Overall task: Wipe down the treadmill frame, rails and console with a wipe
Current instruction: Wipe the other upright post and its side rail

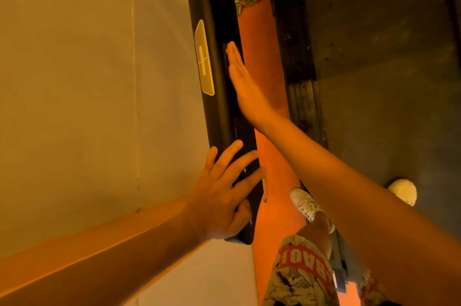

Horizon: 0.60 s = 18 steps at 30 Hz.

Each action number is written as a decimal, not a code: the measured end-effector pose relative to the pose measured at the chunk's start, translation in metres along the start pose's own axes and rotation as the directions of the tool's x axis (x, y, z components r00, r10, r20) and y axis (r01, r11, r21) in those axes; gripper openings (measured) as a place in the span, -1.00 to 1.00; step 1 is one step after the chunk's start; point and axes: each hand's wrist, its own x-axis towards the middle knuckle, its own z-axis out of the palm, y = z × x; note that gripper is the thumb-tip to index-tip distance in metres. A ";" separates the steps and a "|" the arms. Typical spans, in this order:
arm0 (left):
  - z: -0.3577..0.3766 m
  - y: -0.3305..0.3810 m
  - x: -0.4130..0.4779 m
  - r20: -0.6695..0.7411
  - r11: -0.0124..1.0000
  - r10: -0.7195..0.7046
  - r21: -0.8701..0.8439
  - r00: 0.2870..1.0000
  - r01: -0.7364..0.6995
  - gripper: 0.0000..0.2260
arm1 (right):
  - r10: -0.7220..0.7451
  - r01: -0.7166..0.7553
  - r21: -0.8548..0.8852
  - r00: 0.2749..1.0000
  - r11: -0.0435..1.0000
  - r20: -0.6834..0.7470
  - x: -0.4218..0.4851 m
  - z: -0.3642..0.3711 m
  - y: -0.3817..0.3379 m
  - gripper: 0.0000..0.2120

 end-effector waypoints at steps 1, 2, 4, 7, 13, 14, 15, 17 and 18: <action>0.000 0.000 0.000 0.002 1.000 0.004 0.006 1.000 -0.004 -0.50 | -0.025 0.025 -0.002 1.000 1.000 0.004 -0.006 0.001 0.004 -0.46; 0.000 0.001 -0.001 0.006 1.000 0.004 0.008 1.000 -0.004 -0.50 | -0.037 0.037 -0.019 0.999 0.999 0.014 -0.011 0.000 0.009 -0.44; -0.001 0.000 -0.002 0.003 1.000 -0.004 0.003 1.000 0.004 -0.52 | -0.036 0.038 -0.068 0.999 0.997 0.033 -0.014 -0.004 0.017 -0.43; -0.002 0.000 -0.001 -0.001 1.000 -0.013 -0.011 1.000 0.013 -0.53 | 0.034 -0.033 -0.061 0.999 0.998 0.018 -0.005 -0.008 0.012 -0.46; -0.004 0.001 -0.001 -0.004 1.000 -0.005 0.007 1.000 0.005 -0.54 | 0.092 -0.093 0.013 0.995 0.996 0.036 -0.023 -0.002 -0.001 -0.50; -0.004 0.002 -0.001 -0.003 1.000 -0.003 0.015 1.000 0.003 -0.54 | 0.082 -0.082 0.003 0.995 0.997 0.059 -0.030 -0.003 0.001 -0.50; -0.004 0.002 -0.001 -0.003 1.000 -0.006 0.020 1.000 0.006 -0.54 | 0.082 -0.083 -0.002 0.993 0.997 0.079 -0.033 -0.005 0.004 -0.50; -0.004 0.004 -0.001 -0.004 1.000 -0.015 0.028 1.000 0.015 -0.54 | 0.092 -0.093 0.009 0.992 0.996 0.082 -0.026 -0.008 0.002 -0.49; -0.004 0.004 -0.001 -0.003 0.999 -0.018 0.030 1.000 0.018 -0.54 | 0.092 -0.094 0.015 0.993 0.995 0.068 -0.018 -0.009 0.000 -0.49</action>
